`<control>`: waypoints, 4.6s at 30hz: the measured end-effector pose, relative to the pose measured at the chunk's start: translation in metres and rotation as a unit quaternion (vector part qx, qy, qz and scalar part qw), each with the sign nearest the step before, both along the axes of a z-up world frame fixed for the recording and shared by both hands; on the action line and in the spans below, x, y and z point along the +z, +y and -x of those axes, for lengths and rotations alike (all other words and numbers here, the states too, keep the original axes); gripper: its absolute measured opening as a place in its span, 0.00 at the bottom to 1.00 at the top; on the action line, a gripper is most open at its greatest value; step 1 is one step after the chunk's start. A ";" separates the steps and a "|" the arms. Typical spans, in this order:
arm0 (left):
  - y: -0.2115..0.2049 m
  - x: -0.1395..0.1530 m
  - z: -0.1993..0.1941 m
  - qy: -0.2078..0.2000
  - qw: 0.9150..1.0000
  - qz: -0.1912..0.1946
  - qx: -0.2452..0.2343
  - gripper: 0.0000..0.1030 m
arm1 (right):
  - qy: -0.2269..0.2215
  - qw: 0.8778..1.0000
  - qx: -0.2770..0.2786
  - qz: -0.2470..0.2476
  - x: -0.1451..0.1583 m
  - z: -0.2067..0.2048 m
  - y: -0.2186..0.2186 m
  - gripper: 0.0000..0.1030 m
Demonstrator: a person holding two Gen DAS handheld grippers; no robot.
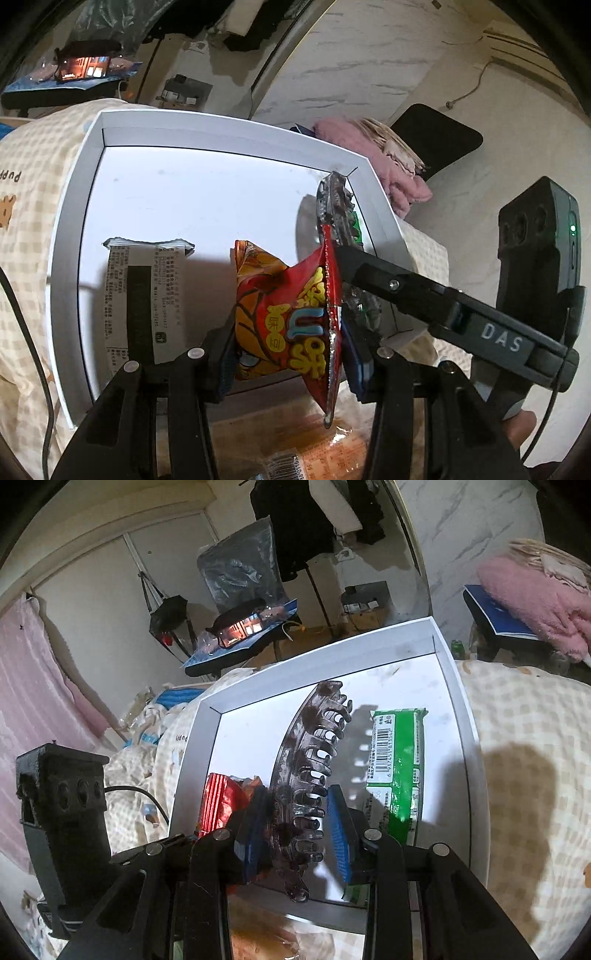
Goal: Organize objects
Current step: 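Lower both held items into the white box and open both tools, then raise both open tools away from the white box, then move the left tool down around the green lotion tube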
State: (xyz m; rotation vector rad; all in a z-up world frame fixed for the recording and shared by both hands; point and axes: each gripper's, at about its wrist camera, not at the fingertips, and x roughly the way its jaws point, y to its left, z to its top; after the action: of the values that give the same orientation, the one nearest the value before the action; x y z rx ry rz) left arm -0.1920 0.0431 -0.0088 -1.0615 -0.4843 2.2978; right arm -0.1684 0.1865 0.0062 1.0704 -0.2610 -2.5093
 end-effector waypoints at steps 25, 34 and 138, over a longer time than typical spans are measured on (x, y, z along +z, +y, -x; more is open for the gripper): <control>-0.010 -0.001 0.001 0.020 0.994 0.090 0.059 0.51 | -0.005 0.991 -0.058 -0.122 -0.007 0.003 0.008 0.33; -0.018 0.001 -0.001 0.019 0.996 0.063 0.057 0.54 | 0.028 0.992 -0.036 -0.118 -0.003 -0.008 -0.002 0.68; -0.046 0.047 -0.229 0.052 0.982 0.140 0.118 0.95 | 0.018 0.996 0.013 -0.081 -0.008 -0.229 0.007 1.00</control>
State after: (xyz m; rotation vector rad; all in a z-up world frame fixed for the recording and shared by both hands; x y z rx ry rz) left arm 0.0373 -0.0025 0.0378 -1.0528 -0.2609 2.6756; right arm 0.0602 0.1940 -0.0017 1.0816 -0.0328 -2.5584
